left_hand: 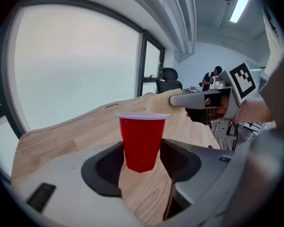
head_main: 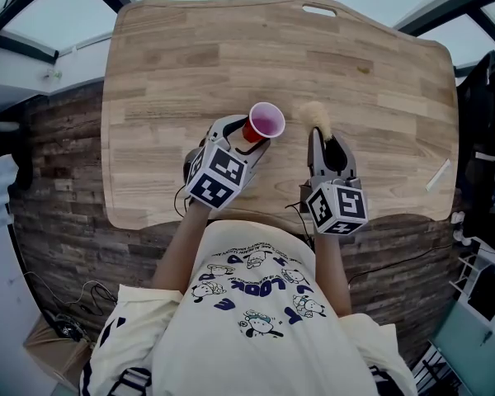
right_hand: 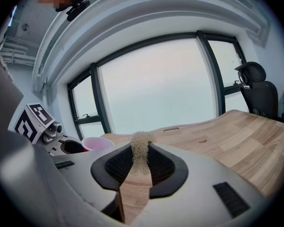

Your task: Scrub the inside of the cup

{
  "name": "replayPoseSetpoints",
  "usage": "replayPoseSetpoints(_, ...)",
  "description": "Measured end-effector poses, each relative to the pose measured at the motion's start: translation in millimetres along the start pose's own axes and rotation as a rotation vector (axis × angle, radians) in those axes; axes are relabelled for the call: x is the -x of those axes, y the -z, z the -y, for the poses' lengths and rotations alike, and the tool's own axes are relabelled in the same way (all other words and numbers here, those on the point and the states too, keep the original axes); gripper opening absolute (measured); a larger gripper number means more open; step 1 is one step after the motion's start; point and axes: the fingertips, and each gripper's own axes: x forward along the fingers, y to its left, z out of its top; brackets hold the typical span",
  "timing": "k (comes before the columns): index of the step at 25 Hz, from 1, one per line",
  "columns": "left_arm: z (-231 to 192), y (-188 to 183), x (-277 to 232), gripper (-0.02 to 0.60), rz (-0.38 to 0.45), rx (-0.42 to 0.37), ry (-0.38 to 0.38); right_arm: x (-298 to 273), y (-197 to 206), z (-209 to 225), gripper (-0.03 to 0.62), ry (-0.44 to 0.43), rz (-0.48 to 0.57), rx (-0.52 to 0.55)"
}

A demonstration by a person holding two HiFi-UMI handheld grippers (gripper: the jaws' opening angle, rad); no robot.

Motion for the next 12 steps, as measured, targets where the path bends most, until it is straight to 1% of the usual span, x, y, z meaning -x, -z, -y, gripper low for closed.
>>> replayPoseSetpoints(12, -2.5, -1.7, 2.1, 0.262, 0.015, 0.006, -0.009, 1.3, -0.4, -0.7, 0.083, 0.014, 0.005, -0.002)
